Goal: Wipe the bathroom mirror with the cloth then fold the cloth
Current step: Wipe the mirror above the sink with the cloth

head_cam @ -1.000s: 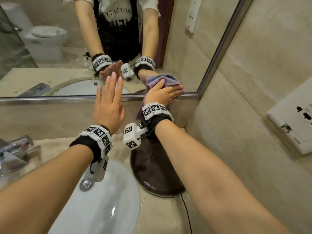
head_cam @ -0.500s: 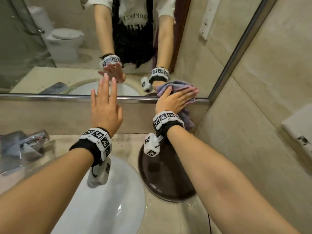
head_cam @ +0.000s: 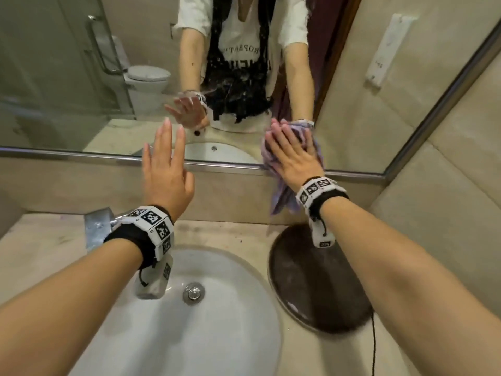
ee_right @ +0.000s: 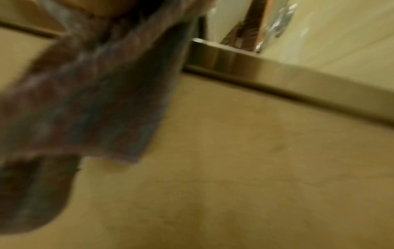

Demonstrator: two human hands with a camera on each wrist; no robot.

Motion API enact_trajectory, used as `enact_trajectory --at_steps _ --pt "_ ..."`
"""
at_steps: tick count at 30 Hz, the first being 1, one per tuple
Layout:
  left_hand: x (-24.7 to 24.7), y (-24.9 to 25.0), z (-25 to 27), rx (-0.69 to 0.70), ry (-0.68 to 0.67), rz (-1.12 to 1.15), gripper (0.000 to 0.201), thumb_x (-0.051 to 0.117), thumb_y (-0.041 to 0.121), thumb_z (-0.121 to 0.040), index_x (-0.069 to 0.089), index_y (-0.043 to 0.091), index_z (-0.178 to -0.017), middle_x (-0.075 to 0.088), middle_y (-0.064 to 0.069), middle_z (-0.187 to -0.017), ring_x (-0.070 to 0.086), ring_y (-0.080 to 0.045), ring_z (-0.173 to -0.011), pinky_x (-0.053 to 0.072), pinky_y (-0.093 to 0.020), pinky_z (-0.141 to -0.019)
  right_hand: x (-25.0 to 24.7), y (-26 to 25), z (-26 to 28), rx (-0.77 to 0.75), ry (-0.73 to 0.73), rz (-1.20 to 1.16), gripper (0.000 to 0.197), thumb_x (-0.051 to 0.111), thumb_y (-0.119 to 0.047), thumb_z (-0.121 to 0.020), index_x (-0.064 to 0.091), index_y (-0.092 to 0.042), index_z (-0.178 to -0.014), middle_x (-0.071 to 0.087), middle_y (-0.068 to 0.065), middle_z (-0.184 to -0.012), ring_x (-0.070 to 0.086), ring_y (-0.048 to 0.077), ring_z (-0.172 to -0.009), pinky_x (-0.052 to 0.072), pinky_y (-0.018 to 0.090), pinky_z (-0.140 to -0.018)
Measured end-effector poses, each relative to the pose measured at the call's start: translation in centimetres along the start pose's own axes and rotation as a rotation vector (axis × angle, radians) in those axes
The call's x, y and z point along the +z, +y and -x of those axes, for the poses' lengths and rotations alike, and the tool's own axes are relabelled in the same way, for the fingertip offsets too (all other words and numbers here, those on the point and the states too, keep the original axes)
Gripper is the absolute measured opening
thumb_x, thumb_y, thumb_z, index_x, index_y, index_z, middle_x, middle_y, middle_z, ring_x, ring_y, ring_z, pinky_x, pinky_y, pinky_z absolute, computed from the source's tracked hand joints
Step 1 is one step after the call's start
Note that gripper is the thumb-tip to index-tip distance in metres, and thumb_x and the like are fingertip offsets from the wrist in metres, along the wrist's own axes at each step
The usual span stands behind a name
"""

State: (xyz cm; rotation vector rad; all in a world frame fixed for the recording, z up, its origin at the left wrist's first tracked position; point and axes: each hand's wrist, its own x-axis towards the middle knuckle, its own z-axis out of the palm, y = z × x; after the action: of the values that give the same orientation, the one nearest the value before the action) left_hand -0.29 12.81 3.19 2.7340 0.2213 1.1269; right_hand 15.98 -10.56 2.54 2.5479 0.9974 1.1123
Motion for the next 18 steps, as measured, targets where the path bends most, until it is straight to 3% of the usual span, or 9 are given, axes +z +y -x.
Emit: enact_trajectory --at_steps 1,3,5,6,8,9,11,14,18 --pt "-0.1 0.0 -0.3 0.001 0.003 0.006 0.081 0.054 -0.001 -0.072 0.021 0.007 -0.146 0.018 -0.021 -0.153 0.019 -0.033 -0.141 0.013 -0.051 -0.114 -0.4 1.9 0.8 0.109 -0.004 0.035 0.078 0.043 -0.043 -0.089 0.002 -0.017 -0.150 0.014 0.011 -0.156 -0.007 0.023 -0.145 -0.003 0.054 -0.114" --pt "0.1 0.3 -0.9 0.014 0.006 0.009 0.079 0.053 0.001 -0.074 0.021 0.008 -0.146 0.017 -0.020 -0.154 0.018 -0.032 -0.142 0.013 -0.051 -0.114 -0.8 4.5 2.0 0.313 0.017 0.015 0.077 0.042 -0.045 -0.087 0.008 -0.014 -0.148 0.027 0.022 -0.150 0.001 0.026 -0.141 0.010 0.064 -0.109" --pt "0.4 0.7 -1.4 0.041 0.009 0.020 0.077 0.051 0.001 -0.076 0.020 0.007 -0.146 0.017 -0.020 -0.154 0.018 -0.031 -0.142 0.014 -0.051 -0.114 -1.5 5.1 1.6 0.423 0.003 -0.057 0.074 0.042 -0.044 -0.087 0.014 -0.006 -0.144 0.030 0.031 -0.145 -0.012 0.027 -0.143 -0.006 0.054 -0.112" --pt "0.6 0.9 -1.6 0.050 0.017 0.026 0.076 0.051 0.002 -0.076 0.020 0.007 -0.146 0.017 -0.020 -0.154 0.017 -0.031 -0.143 0.014 -0.052 -0.114 -1.6 4.6 1.0 0.443 0.005 -0.064 0.075 0.045 -0.044 -0.088 0.017 -0.002 -0.143 0.031 0.034 -0.143 -0.008 0.035 -0.143 -0.015 0.047 -0.112" --pt "0.7 1.3 -1.8 0.050 0.031 0.035 0.076 0.052 0.002 -0.077 0.020 0.008 -0.146 0.016 -0.020 -0.154 0.015 -0.030 -0.143 0.013 -0.050 -0.114 -2.0 2.8 -1.0 0.490 0.057 -0.022 0.076 0.047 -0.046 -0.089 0.025 0.008 -0.138 0.035 0.038 -0.138 0.023 0.051 -0.134 -0.014 0.046 -0.112" --pt "0.6 1.2 -1.9 0.048 0.049 0.041 0.076 0.053 0.001 -0.078 0.020 0.008 -0.146 0.016 -0.019 -0.154 0.015 -0.030 -0.143 0.012 -0.050 -0.115 -2.3 1.6 -2.4 0.517 0.099 -0.012 0.075 0.041 -0.049 -0.091 0.028 0.010 -0.136 0.037 0.038 -0.137 0.033 0.052 -0.129 -0.010 0.048 -0.112" --pt "0.5 0.8 -2.0 0.045 0.093 0.046 0.075 0.053 0.000 -0.078 0.021 0.010 -0.146 0.017 -0.019 -0.154 0.015 -0.029 -0.143 0.012 -0.049 -0.115 -3.0 -1.1 -5.5 0.548 0.215 0.004 0.074 0.029 -0.052 -0.094 0.030 0.009 -0.135 0.041 0.035 -0.136 0.039 0.050 -0.127 -0.007 0.051 -0.112" --pt "0.4 -0.4 -2.3 0.018 0.118 0.037 0.075 0.053 0.000 -0.078 0.023 0.011 -0.145 0.019 -0.021 -0.153 0.016 -0.030 -0.143 0.012 -0.048 -0.114 -3.0 -5.3 -7.9 0.320 0.235 -0.018 0.073 0.038 -0.049 -0.090 0.028 0.002 -0.140 0.038 0.026 -0.143 0.035 0.042 -0.133 -0.010 0.052 -0.110" --pt "-0.2 -1.8 -2.1 -0.033 0.128 0.014 0.076 0.054 0.000 -0.075 0.026 0.011 -0.145 0.020 -0.021 -0.153 0.016 -0.030 -0.142 0.013 -0.049 -0.114 -1.3 -7.4 -6.9 -0.376 0.086 0.024 0.062 0.034 -0.045 -0.093 0.025 -0.010 -0.144 0.033 0.009 -0.150 0.021 0.025 -0.142 -0.023 0.045 -0.112"
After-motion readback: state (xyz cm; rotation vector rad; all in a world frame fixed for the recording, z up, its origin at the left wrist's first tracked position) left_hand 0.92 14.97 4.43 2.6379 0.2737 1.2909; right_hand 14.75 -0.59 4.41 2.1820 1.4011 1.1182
